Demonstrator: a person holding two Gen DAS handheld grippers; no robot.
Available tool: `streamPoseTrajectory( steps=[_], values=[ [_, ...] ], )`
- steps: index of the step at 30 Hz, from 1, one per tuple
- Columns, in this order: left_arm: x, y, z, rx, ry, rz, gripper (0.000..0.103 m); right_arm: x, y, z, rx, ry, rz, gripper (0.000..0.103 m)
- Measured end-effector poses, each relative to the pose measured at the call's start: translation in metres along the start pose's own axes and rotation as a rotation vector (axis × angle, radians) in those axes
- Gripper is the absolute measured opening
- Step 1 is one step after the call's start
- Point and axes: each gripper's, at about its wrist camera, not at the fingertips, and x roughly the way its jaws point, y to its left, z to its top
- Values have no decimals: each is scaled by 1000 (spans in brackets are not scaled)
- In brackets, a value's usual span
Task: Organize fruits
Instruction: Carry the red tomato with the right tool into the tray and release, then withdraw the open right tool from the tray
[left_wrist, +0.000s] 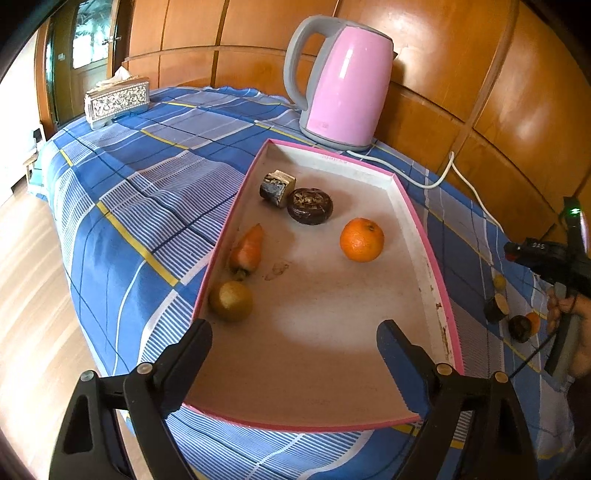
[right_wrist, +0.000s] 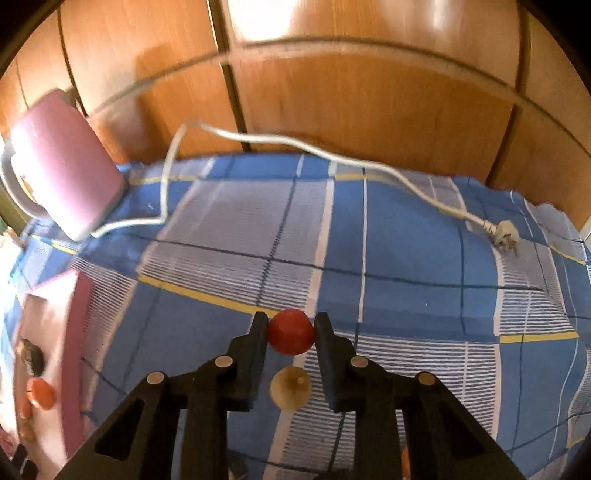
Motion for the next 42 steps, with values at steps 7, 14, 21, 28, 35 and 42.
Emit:
streamPoseTrajectory(
  steps=[7, 14, 21, 28, 35, 42],
  values=[
    [-10, 3, 2, -19, -31, 4, 92, -28, 43, -9, -73, -15, 188, 25],
    [-18, 13, 3, -51, -55, 15, 94, -45, 130, -33, -208, 46, 403, 25],
    [-17, 17, 3, -66, -51, 15, 94, -53, 183, -58, -307, 88, 469, 31],
    [-16, 16, 1, -70, -42, 12, 94, -67, 165, -69, -297, 52, 427, 33],
    [-18, 10, -1, -51, -40, 6, 94, -88, 121, -89, -253, -12, 321, 36],
    [-21, -1, -3, -14, -42, -4, 95, -96, 35, -109, -74, -27, 173, 36]
  ],
)
